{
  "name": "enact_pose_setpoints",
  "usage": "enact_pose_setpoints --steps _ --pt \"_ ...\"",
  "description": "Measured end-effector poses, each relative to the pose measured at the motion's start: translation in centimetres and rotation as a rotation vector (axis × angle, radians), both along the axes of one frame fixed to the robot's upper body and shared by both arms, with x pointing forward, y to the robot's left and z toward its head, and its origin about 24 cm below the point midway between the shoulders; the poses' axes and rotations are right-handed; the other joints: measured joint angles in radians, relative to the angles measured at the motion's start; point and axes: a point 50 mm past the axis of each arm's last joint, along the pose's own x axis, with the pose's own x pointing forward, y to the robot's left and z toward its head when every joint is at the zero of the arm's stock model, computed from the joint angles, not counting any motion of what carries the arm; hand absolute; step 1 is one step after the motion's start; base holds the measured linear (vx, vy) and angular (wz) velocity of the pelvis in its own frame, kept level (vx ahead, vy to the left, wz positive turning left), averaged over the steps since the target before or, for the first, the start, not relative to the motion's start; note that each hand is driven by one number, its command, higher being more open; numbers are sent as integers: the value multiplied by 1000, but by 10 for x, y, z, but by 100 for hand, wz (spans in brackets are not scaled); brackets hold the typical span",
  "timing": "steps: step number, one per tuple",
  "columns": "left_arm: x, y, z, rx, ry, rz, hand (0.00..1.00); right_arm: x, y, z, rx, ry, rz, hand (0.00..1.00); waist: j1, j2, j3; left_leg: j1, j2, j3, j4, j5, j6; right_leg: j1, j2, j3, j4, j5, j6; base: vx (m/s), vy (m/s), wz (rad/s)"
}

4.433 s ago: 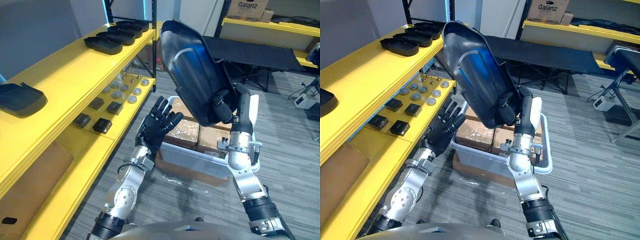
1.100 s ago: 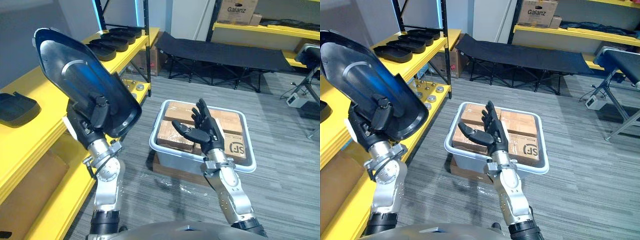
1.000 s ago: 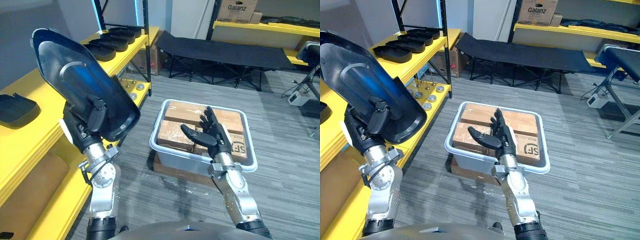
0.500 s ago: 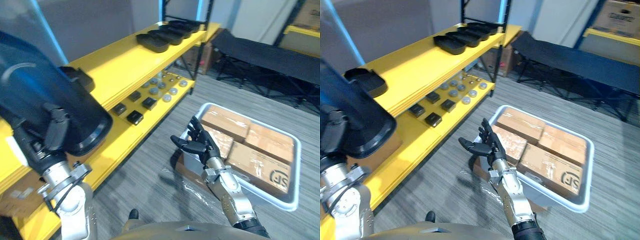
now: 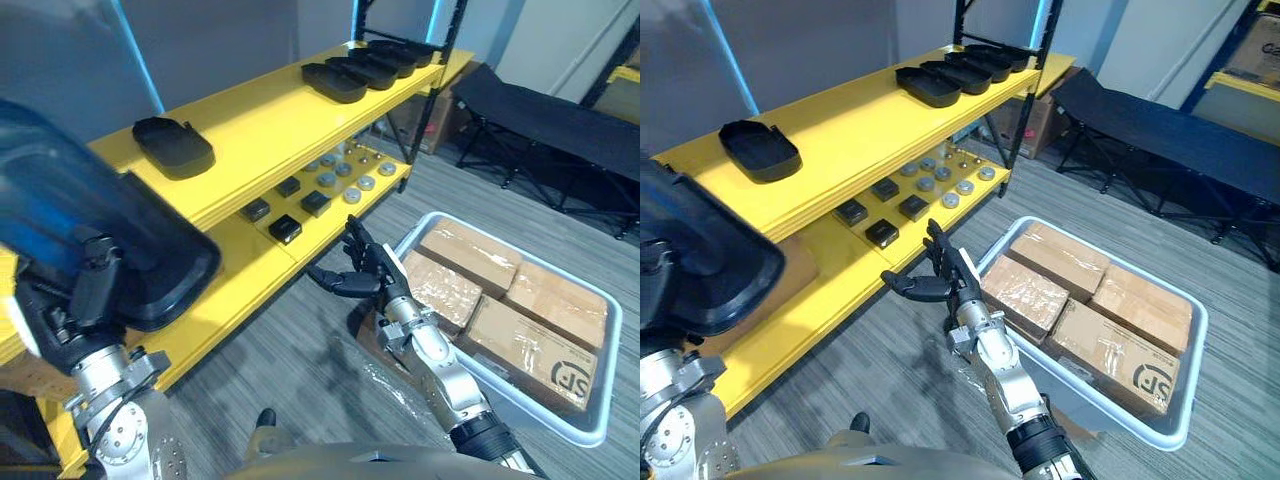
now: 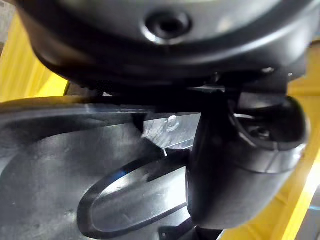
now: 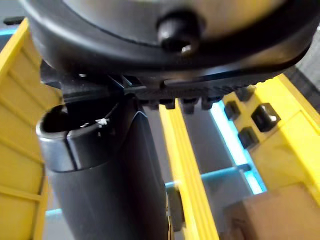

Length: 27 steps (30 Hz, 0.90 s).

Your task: Walk over and take three plastic housings, then place them on the shelf

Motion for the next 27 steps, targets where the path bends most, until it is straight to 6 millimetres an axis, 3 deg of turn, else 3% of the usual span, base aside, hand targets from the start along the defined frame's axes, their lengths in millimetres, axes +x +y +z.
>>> enact_pose_setpoints --steps 2,5,6,7,8,9,10,12,15,22,27 --pt "2 -2 2 45 8 -29 0 2 -10 1 -7 -1 -37 100 -4 18 16 0 -7 -4 -28 29 -6 5 -10 -31 28 -18 5 -52 20 68" --pt "5 -2 5 45 -15 -85 0 2 -22 0 -13 3 -84 100 -11 24 28 -17 -26 -39 -31 33 -3 3 -36 -55 97 -71 7 -43 11 63" --pt "11 -4 9 51 -42 -134 0 -1 -29 -1 -5 4 -119 100 -13 12 38 -21 -44 -70 -30 37 2 -17 -54 -12 185 -143 -6 -34 -17 76" --pt "15 -6 11 52 -57 -164 0 -4 -32 -2 0 4 -135 100 -17 6 41 -25 -53 -85 -29 39 6 -28 -54 26 219 -177 -21 -47 -54 100" --pt "21 -7 13 53 -79 -212 0 -9 -36 -3 3 0 -154 100 -33 -5 45 -31 -67 -111 -30 47 13 -46 -54 108 277 -223 -69 -30 -58 85" --pt "25 -8 14 51 -89 -235 0 -10 -37 -3 5 -3 -160 100 -43 -10 50 -32 -75 -121 -32 53 16 -48 -53 154 298 -233 -75 -39 -67 100" --pt "30 -10 15 57 -94 -264 0 -12 -40 -2 8 -15 -169 100 -60 -16 54 -31 -79 -122 -43 71 13 -52 -55 190 325 -242 -59 -38 -63 70" --pt "33 -14 15 58 -98 -288 0 -11 -42 4 16 -57 -168 100 -58 -19 55 -31 -78 -119 -61 91 2 -57 -55 193 324 -255 -38 -37 -70 24" --pt "32 -15 10 49 -74 -285 0 -9 -44 18 4 -138 -147 100 -61 -12 55 -29 -73 -104 -63 104 5 -41 -45 199 270 -248 22 -47 -54 -14" --pt "29 -19 4 25 -47 -278 0 -7 -57 23 -9 -168 -170 100 -63 5 67 -34 -72 -84 -34 82 20 -43 -46 215 264 -247 23 -67 6 -6" --pt "19 -17 -7 -35 -2 -213 0 -3 -44 28 7 -193 -121 100 -46 30 119 -110 -76 -72 190 -36 24 -41 -64 229 301 -254 24 -37 40 -10"
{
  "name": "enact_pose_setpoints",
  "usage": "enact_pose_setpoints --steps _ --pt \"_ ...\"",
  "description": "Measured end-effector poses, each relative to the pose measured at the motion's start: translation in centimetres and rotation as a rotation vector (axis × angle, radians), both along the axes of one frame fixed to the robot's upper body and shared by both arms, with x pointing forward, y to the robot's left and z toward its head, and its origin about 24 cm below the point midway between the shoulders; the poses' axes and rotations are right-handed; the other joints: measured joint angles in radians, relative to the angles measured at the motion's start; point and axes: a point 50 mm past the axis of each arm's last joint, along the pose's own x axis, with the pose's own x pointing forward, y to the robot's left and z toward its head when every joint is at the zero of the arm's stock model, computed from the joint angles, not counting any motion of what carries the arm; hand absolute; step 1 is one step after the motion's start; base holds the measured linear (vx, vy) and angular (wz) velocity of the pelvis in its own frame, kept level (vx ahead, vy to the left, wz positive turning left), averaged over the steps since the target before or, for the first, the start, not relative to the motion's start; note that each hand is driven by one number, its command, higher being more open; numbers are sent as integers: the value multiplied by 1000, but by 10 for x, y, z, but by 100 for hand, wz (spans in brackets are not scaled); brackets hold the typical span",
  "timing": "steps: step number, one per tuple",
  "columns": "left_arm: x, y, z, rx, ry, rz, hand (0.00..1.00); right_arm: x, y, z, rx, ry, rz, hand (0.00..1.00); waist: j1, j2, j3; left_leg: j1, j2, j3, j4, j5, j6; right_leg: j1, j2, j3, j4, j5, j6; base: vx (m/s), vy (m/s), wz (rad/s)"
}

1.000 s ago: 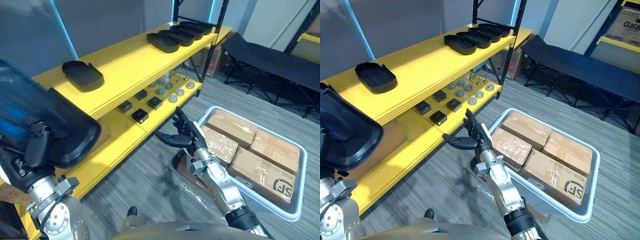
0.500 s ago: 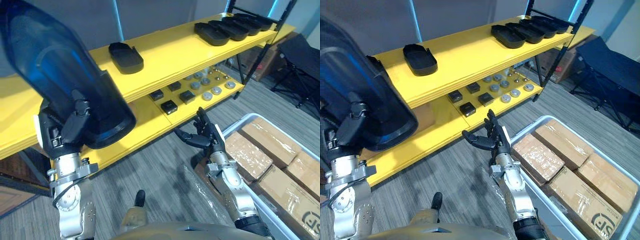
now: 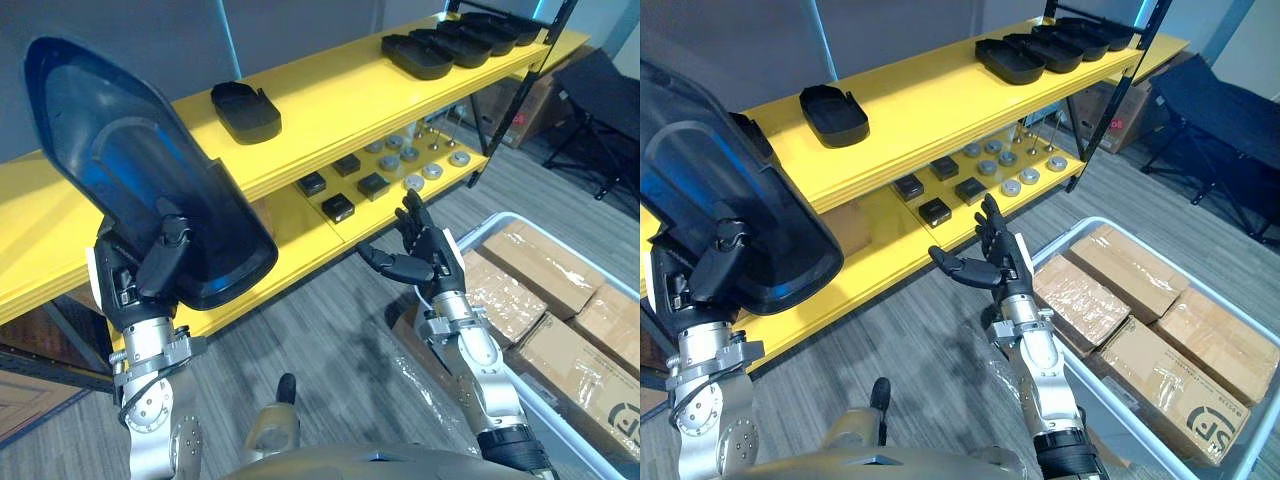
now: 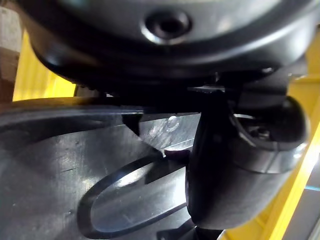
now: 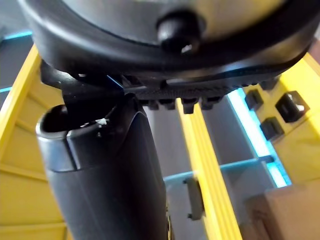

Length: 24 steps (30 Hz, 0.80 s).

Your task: Walk over and take three plastic housings, then place them on the shelf

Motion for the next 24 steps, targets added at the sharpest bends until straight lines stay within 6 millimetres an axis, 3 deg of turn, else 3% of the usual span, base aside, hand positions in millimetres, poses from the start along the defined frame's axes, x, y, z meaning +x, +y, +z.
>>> enact_pose_setpoints --steps 3,4,6,7,8,9,10,11,12,14,16,20,21,22,23,24 --pt "-3 1 0 -2 4 16 0 3 5 3 6 -16 13 100 18 -5 11 -52 0 20 146 -83 11 10 -12 6 3 -12 5 -7 90 -8" --pt "-4 3 2 0 -8 13 0 3 7 5 15 -29 15 100 23 -10 14 -77 -1 38 227 -131 24 24 -23 3 3 -19 8 40 181 4" --pt "-4 3 8 18 -36 2 0 1 6 6 26 -51 3 100 26 -22 17 -100 -16 108 367 -241 74 71 -51 0 24 -16 -21 108 261 13" --pt "-3 4 10 24 -47 0 0 0 5 6 26 -58 -1 100 23 -15 20 -100 -22 103 393 -276 69 36 -76 8 141 10 -77 137 287 36" --pt "-3 5 11 29 -47 2 0 -2 6 5 29 -55 -4 100 15 -21 17 -94 -37 91 382 -285 76 -39 -103 35 268 69 -163 133 299 45" --pt "-4 8 12 47 -44 8 0 -2 9 5 39 -62 -6 100 11 -33 15 -69 -53 81 323 -286 84 -124 -119 83 384 188 -225 137 300 38" --pt "-3 10 13 60 -45 12 0 -3 11 6 54 -73 -9 100 8 -31 19 -55 -51 70 286 -280 93 -159 -109 112 421 189 -194 188 201 41" --pt "-3 13 15 70 -48 29 0 -3 14 10 74 -106 -16 100 7 -37 17 -27 -56 39 223 -253 125 -201 -64 130 453 127 -163 237 142 45" --pt "-4 16 16 69 -48 49 0 -4 14 16 63 -143 -16 100 9 -33 19 12 -65 7 165 -221 135 -208 -13 125 415 65 -142 239 134 46" --pt "-3 20 18 66 -59 71 0 -3 9 28 27 -219 -21 100 8 -36 17 55 -85 -23 114 -206 138 -210 44 113 288 24 -148 247 120 57" --pt "5 20 25 69 -96 59 0 1 -3 45 -4 -314 -50 100 2 -36 15 78 -113 -79 84 -200 137 -248 77 144 199 20 -153 253 62 93" --pt "25 19 31 68 -138 0 0 10 -27 74 -31 -448 -163 100 -31 -22 2 134 -146 -232 68 -203 105 -315 121 360 97 46 -114 308 -117 128" --pt "25 20 31 65 -137 -7 0 8 -29 82 -20 -481 -191 100 -31 -34 -6 147 -154 -252 68 -214 87 -306 117 372 35 78 -83 305 -284 110" --pt "24 21 31 64 -137 -10 0 7 -29 85 -14 -496 -200 100 -27 -42 -13 151 -156 -256 69 -223 73 -295 113 366 -6 116 -80 371 -391 101" --pt "23 23 31 67 -139 -20 0 5 -29 92 -8 -527 -215 100 -18 -76 -36 146 -164 -255 77 -245 43 -274 104 336 -80 261 -100 245 -306 73" --pt "23 24 30 63 -137 -22 0 6 -30 96 -12 -545 -217 100 -15 -81 -45 144 -159 -256 85 -261 28 -250 97 307 -99 225 -71 317 -422 96"
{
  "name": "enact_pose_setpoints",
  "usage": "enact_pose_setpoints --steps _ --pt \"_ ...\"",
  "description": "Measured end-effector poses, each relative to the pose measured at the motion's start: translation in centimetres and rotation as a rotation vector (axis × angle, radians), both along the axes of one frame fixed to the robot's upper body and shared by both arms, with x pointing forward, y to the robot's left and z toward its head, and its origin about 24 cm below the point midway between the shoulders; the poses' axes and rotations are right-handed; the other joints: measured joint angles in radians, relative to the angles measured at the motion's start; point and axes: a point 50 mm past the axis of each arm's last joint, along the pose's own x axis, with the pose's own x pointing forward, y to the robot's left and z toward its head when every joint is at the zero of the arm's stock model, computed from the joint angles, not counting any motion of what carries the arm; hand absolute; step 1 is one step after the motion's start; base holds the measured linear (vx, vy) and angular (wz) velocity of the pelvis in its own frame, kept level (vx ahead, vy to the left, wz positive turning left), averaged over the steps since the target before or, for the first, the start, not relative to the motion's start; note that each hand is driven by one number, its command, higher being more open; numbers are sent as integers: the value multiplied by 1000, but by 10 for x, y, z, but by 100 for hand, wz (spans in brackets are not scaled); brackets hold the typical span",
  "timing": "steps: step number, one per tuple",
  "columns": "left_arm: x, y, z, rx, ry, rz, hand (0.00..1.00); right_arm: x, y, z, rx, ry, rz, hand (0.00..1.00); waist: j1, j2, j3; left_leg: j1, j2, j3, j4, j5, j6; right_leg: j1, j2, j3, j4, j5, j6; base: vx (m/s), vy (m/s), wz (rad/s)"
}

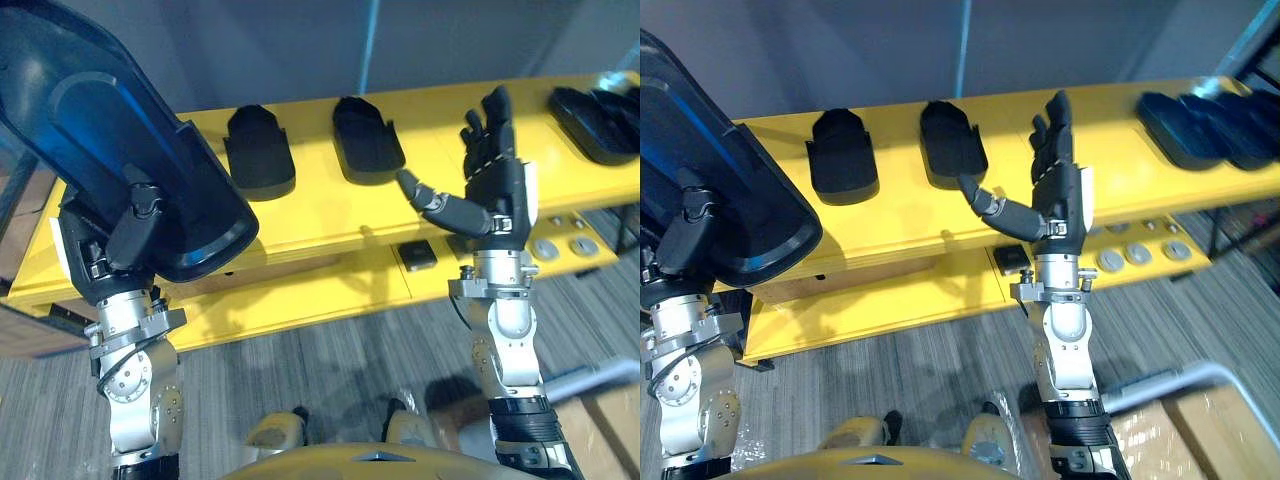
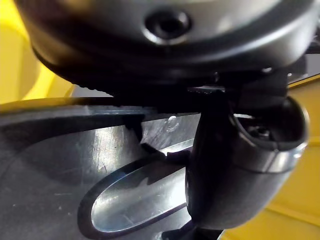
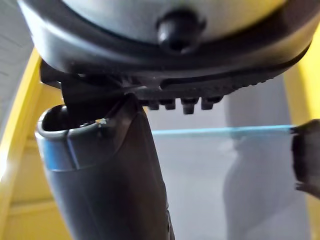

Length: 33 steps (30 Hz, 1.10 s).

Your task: Walk over and take three plastic housings, then place them on the shelf

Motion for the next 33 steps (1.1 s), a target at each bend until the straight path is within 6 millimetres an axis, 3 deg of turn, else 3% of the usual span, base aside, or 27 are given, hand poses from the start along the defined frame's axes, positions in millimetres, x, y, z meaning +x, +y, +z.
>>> enact_pose_setpoints --steps 1,5,8,13,15,16,18,19,21,22,24,25,26,27,28,30,32,33 --pt "-5 -3 -9 -45 18 -18 0 0 -6 13 -28 -47 -7 100 0 62 -23 -34 90 57 32 -31 -25 61 65 -81 -85 16 -22 191 -272 66" --pt "-3 -13 -10 -60 2 -88 0 -5 -25 22 -9 -80 -57 100 -8 101 -47 -20 201 198 -34 16 -45 112 108 -166 -117 8 -52 144 -230 59" --pt "-2 -25 -3 -53 -28 -132 0 -9 -35 18 57 -62 -46 100 -9 102 -48 4 196 209 -91 49 -47 124 103 -176 -124 5 -55 58 -55 15" --pt "-3 -31 -6 -79 -21 -134 0 -13 -30 -2 78 38 11 100 -33 100 -49 3 173 185 -119 73 -36 147 78 -219 -131 -2 -51 -15 12 29" --pt "-4 -32 -8 -66 -7 -130 0 -16 -30 -10 120 65 23 100 -61 89 -41 -33 197 299 -94 54 12 153 29 -281 -111 -10 -47 -64 72 86" --pt "-4 -33 -8 -56 -4 -131 0 -17 -31 -11 130 66 20 100 -67 79 -33 -55 205 323 -51 52 19 152 7 -296 -97 -14 -45 -91 172 96" --pt "-6 -33 -11 -12 25 -122 0 -15 -27 -12 173 68 41 100 -62 61 -12 -109 255 365 83 72 -4 152 -105 -308 -33 -32 -4 -93 239 47" --pt "-6 -33 -13 -7 36 -116 0 -13 -24 -13 181 71 57 100 -57 62 -11 -110 266 363 93 82 -8 149 -135 -298 -22 -33 12 -90 351 -5" --pt "-7 -31 -21 18 80 -89 0 0 -10 -19 218 99 135 100 -49 80 -17 -83 275 328 109 107 -11 115 -216 -235 10 -39 78 -126 479 -41" --pt "-6 -31 -26 21 97 -96 0 2 -4 -24 272 124 187 100 -51 126 -31 -61 280 320 134 92 -28 101 -240 -189 0 -35 99 -165 535 -38" --pt "-5 -32 -26 35 93 -112 0 -1 -1 -31 320 141 201 100 -66 146 -42 -50 275 339 116 -56 -145 99 -245 -151 -26 -29 99 -157 580 -18" --pt "-1 -26 -26 75 109 -127 0 -6 12 -52 427 215 194 100 -58 75 -18 -59 226 393 178 -117 -115 114 -279 -91 -82 78 2 -131 535 -25" --pt "-1 -25 -27 72 116 -128 0 -6 15 -56 435 231 200 100 -52 71 -17 -64 226 399 189 -122 -107 107 -279 -104 -88 117 -6 -165 595 -67" --pt "0 -20 -35 32 147 -138 0 -7 25 -66 445 283 224 100 -26 69 -8 -67 245 436 201 -129 -78 87 -262 -140 -126 273 -2 -117 459 -52" --pt "2 -17 -42 -6 185 -140 0 -6 33 -70 457 308 238 100 -28 57 -6 -57 253 456 157 -111 -51 66 -227 -189 -36 225 -3 -94 388 -41" --pt "4 -17 -46 -23 206 -143 0 -5 34 -68 457 299 237 100 -29 48 -10 -48 246 454 119 -83 -36 71 -185 -215 17 150 9 34 200 4" --pt "7 -21 -47 -37 214 -175 0 -7 31 -54 433 237 221 100 -33 37 -17 -48 214 442 40 -23 -10 97 -80 -232 6 14 30 86 192 25" --pt "11 -28 -47 -45 214 -208 0 -10 27 -47 422 204 208 100 -37 33 -19 -48 187 435 14 -3 1 129 -42 -235 -54 -11 18 68 155 28"
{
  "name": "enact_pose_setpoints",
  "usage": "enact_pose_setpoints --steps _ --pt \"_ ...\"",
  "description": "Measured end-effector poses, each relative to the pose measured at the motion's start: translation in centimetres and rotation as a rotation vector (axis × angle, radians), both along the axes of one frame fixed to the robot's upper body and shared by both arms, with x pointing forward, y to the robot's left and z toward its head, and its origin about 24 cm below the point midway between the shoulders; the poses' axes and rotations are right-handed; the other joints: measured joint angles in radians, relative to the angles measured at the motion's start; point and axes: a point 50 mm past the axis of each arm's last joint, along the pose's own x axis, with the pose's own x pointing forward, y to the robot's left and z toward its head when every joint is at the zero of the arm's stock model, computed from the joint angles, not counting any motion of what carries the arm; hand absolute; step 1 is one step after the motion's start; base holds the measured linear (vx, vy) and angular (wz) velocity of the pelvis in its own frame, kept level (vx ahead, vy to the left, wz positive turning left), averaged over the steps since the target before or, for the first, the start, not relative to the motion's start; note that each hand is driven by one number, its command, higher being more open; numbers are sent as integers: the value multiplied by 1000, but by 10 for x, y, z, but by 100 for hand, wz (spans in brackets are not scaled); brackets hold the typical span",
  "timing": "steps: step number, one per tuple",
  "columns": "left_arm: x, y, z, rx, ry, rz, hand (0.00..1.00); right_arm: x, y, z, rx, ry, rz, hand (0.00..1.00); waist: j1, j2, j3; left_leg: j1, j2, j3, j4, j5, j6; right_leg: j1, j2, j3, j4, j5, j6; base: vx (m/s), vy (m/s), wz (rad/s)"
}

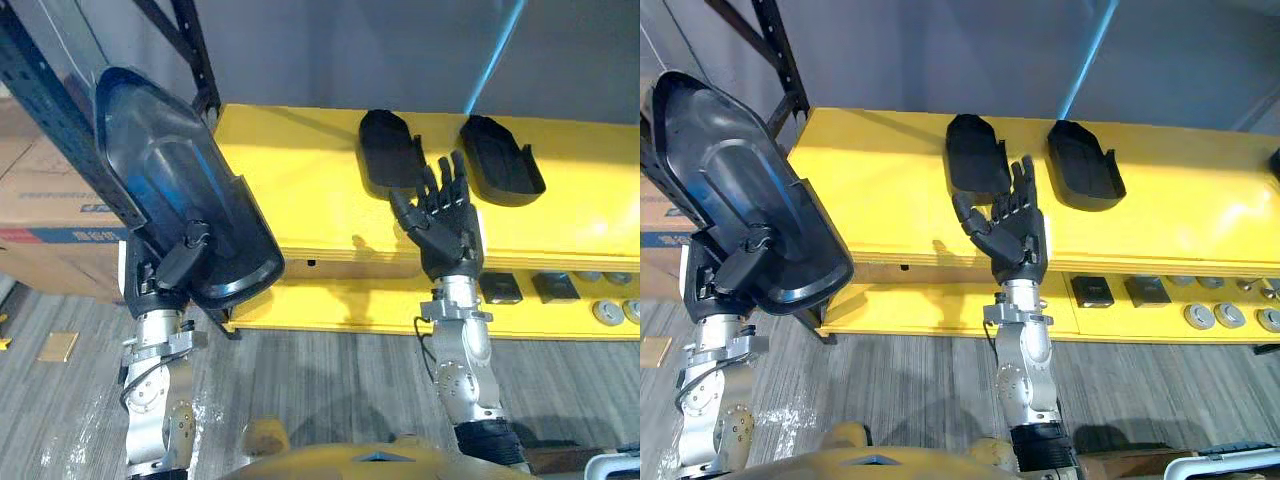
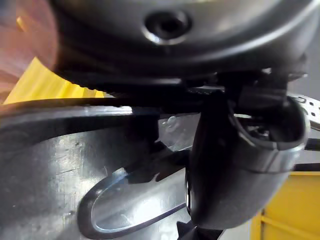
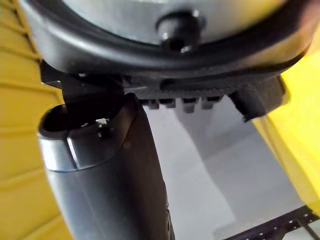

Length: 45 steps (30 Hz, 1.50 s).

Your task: Walk over and take three plastic housings, then place them on the shelf

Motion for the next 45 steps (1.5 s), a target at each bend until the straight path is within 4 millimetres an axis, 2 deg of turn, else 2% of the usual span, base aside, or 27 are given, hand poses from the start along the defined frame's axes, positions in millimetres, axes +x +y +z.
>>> enact_pose_setpoints --steps 1,3,6,13,16,18,19,24,26,28,31,36,40,43,45 --pt "1 -4 0 -4 0 -17 0 -1 -2 3 -5 -11 -7 100 -3 -2 -2 1 -12 -2 -6 4 5 20 5 -6 -32 -1 -3 40 111 33" --pt "4 -22 5 -1 -7 -96 0 -5 -10 3 -28 -14 -45 100 -27 12 3 0 -42 -18 -8 10 14 69 8 32 -104 0 -3 15 57 37" --pt "2 -38 16 31 -51 -157 0 -8 -16 -1 -56 6 -63 100 -26 19 1 -7 -29 -28 -19 21 0 61 32 59 -113 2 0 -26 -36 5" --pt "2 -39 24 126 -72 -146 0 -11 -35 9 -179 -22 -102 100 -52 49 -5 18 -2 -29 -169 112 -31 16 67 67 -107 1 -3 -46 -83 0" --pt "2 -28 26 225 -53 -104 0 -18 -42 18 -233 -55 -123 100 -70 68 -1 40 -4 -20 -216 129 -31 3 67 82 -92 -1 -6 -26 -2 -6" --pt "6 -15 30 278 -48 -49 0 -23 -43 21 -249 -69 -129 100 -74 70 1 39 -4 -8 -235 143 -29 -18 67 97 -82 -2 -6 -60 7 -15" --pt "17 0 33 293 -43 20 0 -26 -47 25 -278 -83 -150 100 -78 79 11 40 -6 -1 -252 158 -28 -46 64 118 -50 -8 -13 -81 5 -11" --pt "42 31 30 259 0 188 0 -28 -50 27 -341 -74 -122 100 -105 96 39 54 -21 25 -287 191 -23 -116 48 190 48 -60 -2 -65 7 -14" --pt "49 32 33 216 -12 187 0 -28 -51 26 -379 -61 -96 100 -112 107 54 55 -30 40 -294 197 -20 -145 38 210 86 -73 0 -71 15 -17" --pt "54 31 39 207 -36 185 0 -27 -48 26 -386 -61 -62 100 -127 114 66 55 -41 51 -304 209 -15 -173 27 229 119 -83 5 -57 24 -13" --pt "73 35 48 210 -49 156 0 -25 -34 24 -332 -71 25 100 -141 123 74 59 -49 74 -304 217 -14 -200 20 259 156 -90 7 -43 11 -20" --pt "103 46 53 174 -14 172 0 -28 4 34 -354 -124 235 100 -182 132 92 67 -77 107 -307 220 -12 -258 -7 306 249 -129 15 -61 4 -14" --pt "113 52 46 139 36 203 0 -30 20 39 -379 -143 336 100 -193 136 118 43 -78 127 -302 219 -12 -302 -10 318 293 -146 9 -71 -22 -1" --pt "114 67 36 147 106 257 0 -34 28 41 -392 -149 388 100 -194 139 141 15 -78 149 -295 212 -4 -351 -11 337 332 -154 10 -39 -42 -5" --pt "116 75 42 86 87 277 0 -35 32 42 -389 -157 404 100 -194 136 162 -6 -78 168 -271 213 -5 -374 -19 340 363 -161 7 -1 -36 9"
